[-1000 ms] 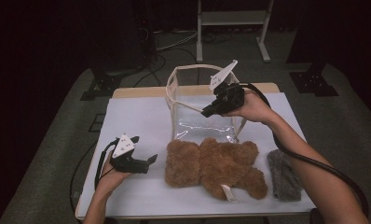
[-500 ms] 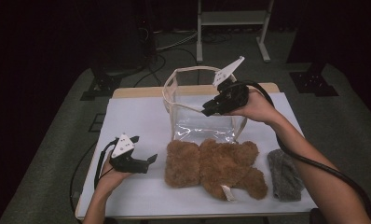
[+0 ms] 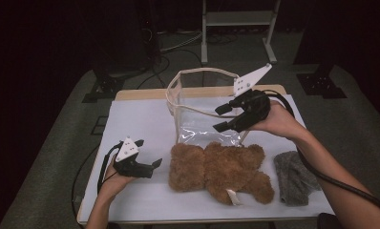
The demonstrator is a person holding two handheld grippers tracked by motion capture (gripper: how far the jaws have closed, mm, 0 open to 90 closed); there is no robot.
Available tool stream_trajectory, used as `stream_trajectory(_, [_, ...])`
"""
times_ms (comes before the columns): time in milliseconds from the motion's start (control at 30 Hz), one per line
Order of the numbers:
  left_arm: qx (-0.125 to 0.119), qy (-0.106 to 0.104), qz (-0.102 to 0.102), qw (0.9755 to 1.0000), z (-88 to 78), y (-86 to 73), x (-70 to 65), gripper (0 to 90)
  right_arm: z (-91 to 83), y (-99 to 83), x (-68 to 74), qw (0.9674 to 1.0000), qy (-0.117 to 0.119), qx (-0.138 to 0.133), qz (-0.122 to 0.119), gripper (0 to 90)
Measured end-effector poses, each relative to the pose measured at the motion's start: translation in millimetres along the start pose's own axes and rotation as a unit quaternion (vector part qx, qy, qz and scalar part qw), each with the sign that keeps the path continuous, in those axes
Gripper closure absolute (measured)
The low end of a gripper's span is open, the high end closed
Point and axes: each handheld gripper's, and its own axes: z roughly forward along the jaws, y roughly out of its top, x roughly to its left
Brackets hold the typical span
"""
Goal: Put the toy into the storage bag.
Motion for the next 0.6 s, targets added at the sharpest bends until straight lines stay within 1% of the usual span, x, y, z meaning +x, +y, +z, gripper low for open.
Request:
stream_trajectory(67, [-0.003, -0.001, -0.004, 1.0, 0.0, 0.5, -0.2, 3.1, 3.6, -4.2, 6.2, 1.0, 0.005, 0.006, -0.002, 33.2])
stream_trajectory(100, [-0.004, 0.001, -0.002, 1.0, 0.0, 0.5, -0.9, 3.1, 7.8, -9.4, 11.3, 0.9999, 0.015, 0.009, -0.001, 32.0])
stream_trajectory(167, [-0.001, 0.0, 0.002, 1.0, -0.4, 0.6, -1.7, 3.1, 10.4, -12.3, 13.7, 0.9998, 0.016, 0.01, 0.0, 30.7])
stream_trajectory(267, [-0.002, 0.001, 0.001, 1.0, -1.0, 1.3, -1.4, 3.1, 20.1, -22.8, 20.6, 0.9997, 0.019, 0.015, -0.001, 28.4])
stream_trajectory(333, [-0.003, 0.001, 0.002, 1.0, -1.5, 1.3, -1.4, 3.1, 28.2, -30.3, 25.2, 0.9995, 0.018, 0.026, -0.001, 26.7])
stream_trajectory(433, [-0.001, 0.0, 0.003, 1.0, -2.2, 0.8, -0.7, 3.1, 41.4, -42.0, 28.4, 0.999, 0.018, 0.042, -0.005, 25.3])
stream_trajectory(467, [-0.001, 0.0, 0.003, 1.0, -2.3, 0.7, -0.7, 3.1, 45.9, -45.4, 29.2, 0.9986, 0.016, 0.05, -0.001, 24.1])
stream_trajectory(533, [-0.002, 0.0, 0.001, 1.0, -2.8, 0.6, -0.5, 3.1, 53.0, -52.1, 30.0, 0.9985, 0.017, 0.053, 0.005, 24.0])
stream_trajectory(567, [-0.003, 0.0, 0.003, 1.0, -3.0, 0.7, -0.2, 3.1, 56.7, -55.8, 29.7, 0.9981, 0.02, 0.058, 0.005, 24.0])
stream_trajectory(600, [-0.005, 0.001, 0.001, 1.0, -3.1, 0.8, -0.3, 3.1, 58.7, -57.7, 30.7, 0.9981, 0.019, 0.058, 0.01, 23.9])
